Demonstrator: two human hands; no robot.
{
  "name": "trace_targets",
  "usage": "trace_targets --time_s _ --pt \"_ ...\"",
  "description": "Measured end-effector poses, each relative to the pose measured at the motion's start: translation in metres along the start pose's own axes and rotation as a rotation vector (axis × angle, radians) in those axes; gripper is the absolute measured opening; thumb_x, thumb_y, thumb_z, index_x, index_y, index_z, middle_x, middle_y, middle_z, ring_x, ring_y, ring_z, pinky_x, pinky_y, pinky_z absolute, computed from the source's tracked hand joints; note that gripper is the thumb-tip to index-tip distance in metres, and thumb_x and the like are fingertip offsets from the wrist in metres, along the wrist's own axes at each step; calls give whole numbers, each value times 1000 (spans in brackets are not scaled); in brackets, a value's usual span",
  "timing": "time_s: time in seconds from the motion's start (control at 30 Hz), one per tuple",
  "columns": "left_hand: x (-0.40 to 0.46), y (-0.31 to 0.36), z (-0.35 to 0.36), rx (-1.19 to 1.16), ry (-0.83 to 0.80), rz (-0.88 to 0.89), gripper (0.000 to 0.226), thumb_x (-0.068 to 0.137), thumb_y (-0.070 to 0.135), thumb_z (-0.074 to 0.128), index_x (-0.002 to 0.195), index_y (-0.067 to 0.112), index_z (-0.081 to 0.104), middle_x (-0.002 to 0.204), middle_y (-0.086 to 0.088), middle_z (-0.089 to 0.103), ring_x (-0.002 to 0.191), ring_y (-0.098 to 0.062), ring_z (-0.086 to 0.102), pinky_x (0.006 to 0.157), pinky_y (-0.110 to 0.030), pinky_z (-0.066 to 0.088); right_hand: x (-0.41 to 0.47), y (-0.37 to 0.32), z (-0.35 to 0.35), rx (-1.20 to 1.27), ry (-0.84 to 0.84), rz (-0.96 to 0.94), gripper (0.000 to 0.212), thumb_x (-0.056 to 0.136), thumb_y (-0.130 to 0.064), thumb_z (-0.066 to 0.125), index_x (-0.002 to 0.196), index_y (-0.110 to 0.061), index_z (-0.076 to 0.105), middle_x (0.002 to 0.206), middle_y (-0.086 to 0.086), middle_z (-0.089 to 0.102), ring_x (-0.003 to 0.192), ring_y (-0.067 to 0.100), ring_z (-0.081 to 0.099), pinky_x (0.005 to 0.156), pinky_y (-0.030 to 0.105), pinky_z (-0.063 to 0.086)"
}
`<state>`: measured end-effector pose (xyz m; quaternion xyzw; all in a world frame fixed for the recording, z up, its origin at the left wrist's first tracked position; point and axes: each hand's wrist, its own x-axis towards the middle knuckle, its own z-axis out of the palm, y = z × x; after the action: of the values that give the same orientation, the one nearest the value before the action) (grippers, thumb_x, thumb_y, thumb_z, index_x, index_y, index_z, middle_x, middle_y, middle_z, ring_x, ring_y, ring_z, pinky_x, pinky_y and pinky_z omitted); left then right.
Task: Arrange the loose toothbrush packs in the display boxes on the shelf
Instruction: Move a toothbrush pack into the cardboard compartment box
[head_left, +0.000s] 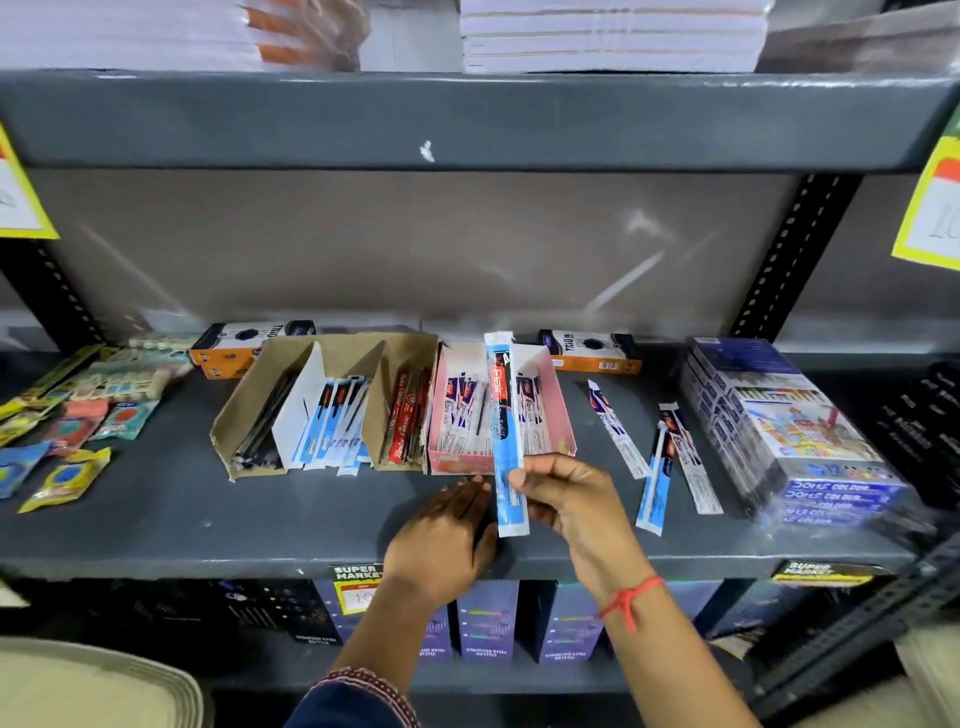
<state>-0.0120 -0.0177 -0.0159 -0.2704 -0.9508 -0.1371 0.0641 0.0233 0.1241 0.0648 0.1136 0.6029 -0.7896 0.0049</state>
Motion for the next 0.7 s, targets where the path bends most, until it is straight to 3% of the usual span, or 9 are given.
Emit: trace_targets --time_s 0.2,0.27,0.37,0.43,0.5,0.6,0.7 --pt "-1 1 -4 29 -25 15 48 94 36 31 136 14 39 138 -8 48 127 -23 42 99 -33 37 1 3 3 1 -11 8 19 78 5 67 66 -10 69 52 -5 68 50 8 55 48 14 44" --pt "-2 2 -8 58 -46 11 45 94 32 36 134 12 42 133 -11 51 122 -27 45 93 -34 40 1 4 8 -13 -30 19 17 78 5 66 68 -9 69 54 -4 67 51 9 55 48 15 44" --pt "-3 7 -14 9 -4 -32 34 88 26 43 111 7 59 102 -17 64 90 -35 59 59 -35 47 2 7 21 -55 -62 34 18 81 4 64 69 -9 68 58 0 66 52 13 54 49 18 42" --pt "-6 7 -21 -15 33 -7 26 79 26 46 83 9 65 70 -13 65 60 -30 62 38 -24 39 5 10 32 -69 -72 46 20 82 3 63 69 -11 67 60 2 64 50 11 53 47 16 41" --pt "-15 -2 -26 4 109 -22 18 73 27 51 70 14 63 56 -7 62 46 -25 57 32 -20 29 9 14 48 -80 -88 64 23 83 4 62 67 -13 65 57 1 62 42 4 51 40 11 40" --pt "-34 -20 -34 2 69 -223 24 88 29 49 98 13 62 86 -12 65 73 -31 62 49 -27 32 14 23 73 -94 -115 93 25 82 6 61 66 -13 61 51 -2 61 37 4 49 36 11 38" --pt "-54 -46 -43 -33 101 -352 33 91 26 50 119 9 55 112 -15 62 95 -35 60 67 -35 46 17 31 102 -129 -142 111 19 81 9 61 73 -9 59 63 5 60 42 6 50 36 12 39"
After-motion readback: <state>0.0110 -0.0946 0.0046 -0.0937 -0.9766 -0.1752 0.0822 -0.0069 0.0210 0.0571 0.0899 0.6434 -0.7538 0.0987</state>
